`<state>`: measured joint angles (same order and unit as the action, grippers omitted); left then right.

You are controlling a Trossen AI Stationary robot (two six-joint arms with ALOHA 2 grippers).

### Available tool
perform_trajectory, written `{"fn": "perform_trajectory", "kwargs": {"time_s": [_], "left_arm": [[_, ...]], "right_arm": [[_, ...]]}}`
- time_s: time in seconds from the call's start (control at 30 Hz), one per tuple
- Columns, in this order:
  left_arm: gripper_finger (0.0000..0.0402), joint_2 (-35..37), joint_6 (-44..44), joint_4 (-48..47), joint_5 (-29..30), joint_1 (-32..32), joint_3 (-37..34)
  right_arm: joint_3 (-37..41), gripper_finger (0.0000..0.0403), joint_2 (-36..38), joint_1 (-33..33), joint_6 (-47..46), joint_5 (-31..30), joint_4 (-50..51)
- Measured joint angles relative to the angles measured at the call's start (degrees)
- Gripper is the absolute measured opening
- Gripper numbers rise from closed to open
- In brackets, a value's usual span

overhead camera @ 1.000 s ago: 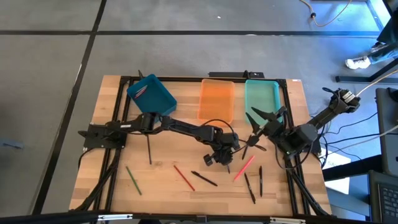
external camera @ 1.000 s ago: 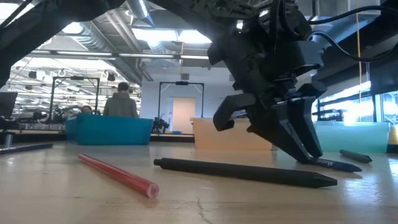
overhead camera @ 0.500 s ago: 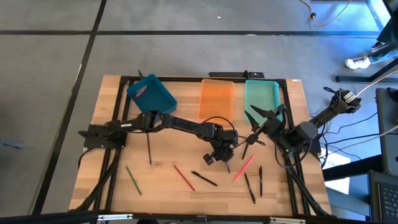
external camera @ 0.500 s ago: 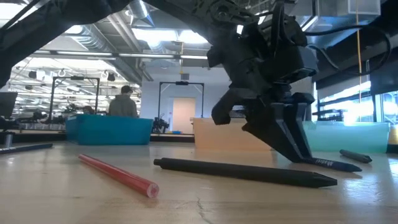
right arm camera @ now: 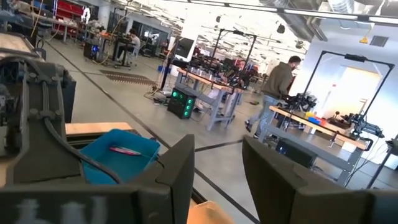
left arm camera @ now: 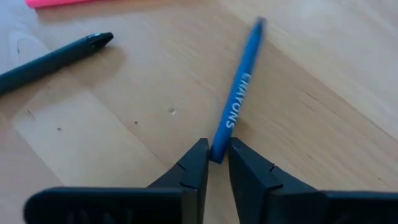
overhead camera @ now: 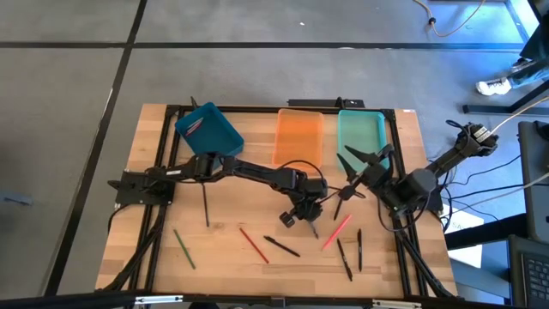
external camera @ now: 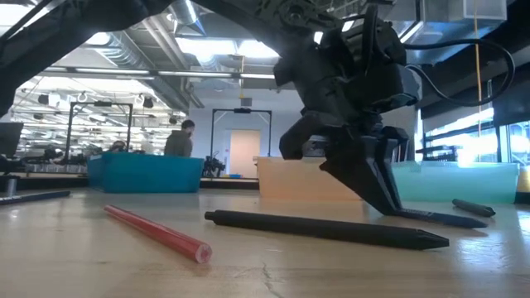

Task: Sort crayons/erasers/pens/pencils in bins
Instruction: Put the blue crayon into the blue bin

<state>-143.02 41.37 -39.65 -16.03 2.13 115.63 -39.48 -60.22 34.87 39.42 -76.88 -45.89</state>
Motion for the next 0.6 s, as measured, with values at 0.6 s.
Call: {"fn": "perform_trajectory", "kwargs": {"time_s": [0.6], "left_arm": [[0.0004,0.2,-2.3,-0.4,2.2,1.7,0.0]], "right_arm": [[0.0,0.0139,0.0,0.3,-1.5,-3.0,1.6]]}}
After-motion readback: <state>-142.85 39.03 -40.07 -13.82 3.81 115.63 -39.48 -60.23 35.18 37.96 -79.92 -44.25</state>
